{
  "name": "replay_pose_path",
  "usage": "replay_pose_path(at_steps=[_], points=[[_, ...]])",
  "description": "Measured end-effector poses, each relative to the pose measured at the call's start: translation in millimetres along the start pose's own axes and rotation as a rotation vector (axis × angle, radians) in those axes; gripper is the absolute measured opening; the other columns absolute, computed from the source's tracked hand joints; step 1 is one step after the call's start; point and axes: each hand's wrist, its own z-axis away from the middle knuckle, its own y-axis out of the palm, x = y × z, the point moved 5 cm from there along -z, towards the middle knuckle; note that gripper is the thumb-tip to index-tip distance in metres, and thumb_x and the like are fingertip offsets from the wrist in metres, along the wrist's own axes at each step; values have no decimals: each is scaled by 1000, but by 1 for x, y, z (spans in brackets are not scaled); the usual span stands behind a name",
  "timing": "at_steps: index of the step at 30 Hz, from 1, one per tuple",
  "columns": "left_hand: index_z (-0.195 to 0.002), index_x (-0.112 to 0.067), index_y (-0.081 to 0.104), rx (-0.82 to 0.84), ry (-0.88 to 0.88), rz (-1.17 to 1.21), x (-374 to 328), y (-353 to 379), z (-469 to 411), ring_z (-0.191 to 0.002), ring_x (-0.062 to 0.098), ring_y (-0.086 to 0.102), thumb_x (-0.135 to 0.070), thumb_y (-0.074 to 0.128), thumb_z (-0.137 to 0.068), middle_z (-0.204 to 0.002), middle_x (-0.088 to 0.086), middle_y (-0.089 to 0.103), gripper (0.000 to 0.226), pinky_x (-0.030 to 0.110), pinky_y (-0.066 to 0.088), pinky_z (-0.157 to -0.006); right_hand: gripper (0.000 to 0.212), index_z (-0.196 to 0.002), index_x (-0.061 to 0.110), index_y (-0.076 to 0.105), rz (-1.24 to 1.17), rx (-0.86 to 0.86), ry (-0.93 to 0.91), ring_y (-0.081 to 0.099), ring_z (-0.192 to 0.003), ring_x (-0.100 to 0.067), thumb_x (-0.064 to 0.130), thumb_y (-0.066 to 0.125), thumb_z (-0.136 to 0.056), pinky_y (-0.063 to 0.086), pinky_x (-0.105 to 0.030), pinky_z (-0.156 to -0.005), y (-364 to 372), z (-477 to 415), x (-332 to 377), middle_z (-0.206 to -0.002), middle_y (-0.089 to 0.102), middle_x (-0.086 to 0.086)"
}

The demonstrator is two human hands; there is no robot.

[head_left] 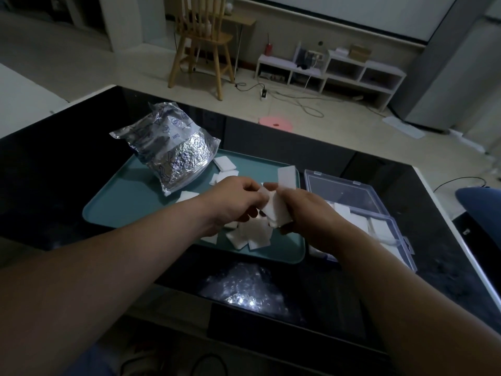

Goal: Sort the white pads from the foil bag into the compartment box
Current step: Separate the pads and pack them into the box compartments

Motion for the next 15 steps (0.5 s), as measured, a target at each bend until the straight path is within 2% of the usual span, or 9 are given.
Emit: replay_pose_path(at_steps=[2, 4, 5, 7, 9, 10, 13, 15], points=[[-91, -12, 64, -72, -12, 1, 0, -8, -3, -68, 16, 61, -10, 64, -95, -81, 7, 66, 5, 24, 48, -56, 34, -123, 27, 67, 182, -117, -60, 67, -99, -26, 36, 36, -111, 55, -40, -80, -8, -1, 6, -108, 70, -7], [-94, -9, 61, -143, -39, 38, 1, -16, -6, -69, 22, 66, -8, 59, -98, -88, 13, 67, 5, 25, 54, -56, 42, -106, 18, 72, 338, -239, -121, 63, -85, -22, 39, 36, -111, 51, -39, -77, -20, 3, 14, -92, 67, -6], [-94, -8, 59, -163, -52, 80, 1, -19, -7, -67, 24, 68, -6, 57, -99, -91, 16, 67, 6, 27, 57, -58, 47, -100, 14, 73, 341, -203, -132, 60, -77, -19, 41, 37, -112, 49, -37, -74, -22, 4, 17, -85, 66, -5], [-95, -8, 57, -139, -58, 155, 0, -18, -6, -65, 25, 71, -5, 55, -101, -90, 18, 67, 7, 31, 61, -61, 52, -95, 5, 72, 212, 45, -83, 51, -63, -16, 41, 39, -112, 42, -31, -62, -13, 9, 17, -72, 58, -4], [-99, -6, 58, -67, -32, 188, -3, -11, -5, -70, 27, 72, -2, 56, -100, -87, 18, 68, 4, 35, 63, -66, 47, -96, 2, 69, 126, 275, -11, 41, -57, -14, 38, 42, -112, 33, -26, -54, 1, 14, 15, -68, 50, -5], [-103, -4, 60, -35, -13, 186, -6, -7, -4, -73, 28, 72, 0, 56, -98, -88, 20, 69, 7, 37, 63, -69, 45, -95, 3, 68, 135, 326, 17, 39, -56, -13, 36, 43, -111, 30, -25, -53, 6, 15, 13, -67, 49, -5], [-110, 2, 64, 51, 39, 163, -13, 2, 2, -79, 24, 72, -2, 58, -97, -90, 15, 71, 14, 37, 62, -73, 40, -88, 6, 68, 217, 332, 98, 40, -53, -13, 32, 46, -110, 29, -26, -52, 11, 10, 8, -64, 51, -2], [-107, -1, 69, 91, 39, 213, -15, 5, 5, -83, 24, 71, -7, 53, -100, -90, 11, 73, 18, 40, 62, -80, 36, -84, 8, 69, 258, 313, 142, 43, -53, -13, 27, 48, -107, 31, -26, -51, 9, 9, 6, -64, 53, -3]])
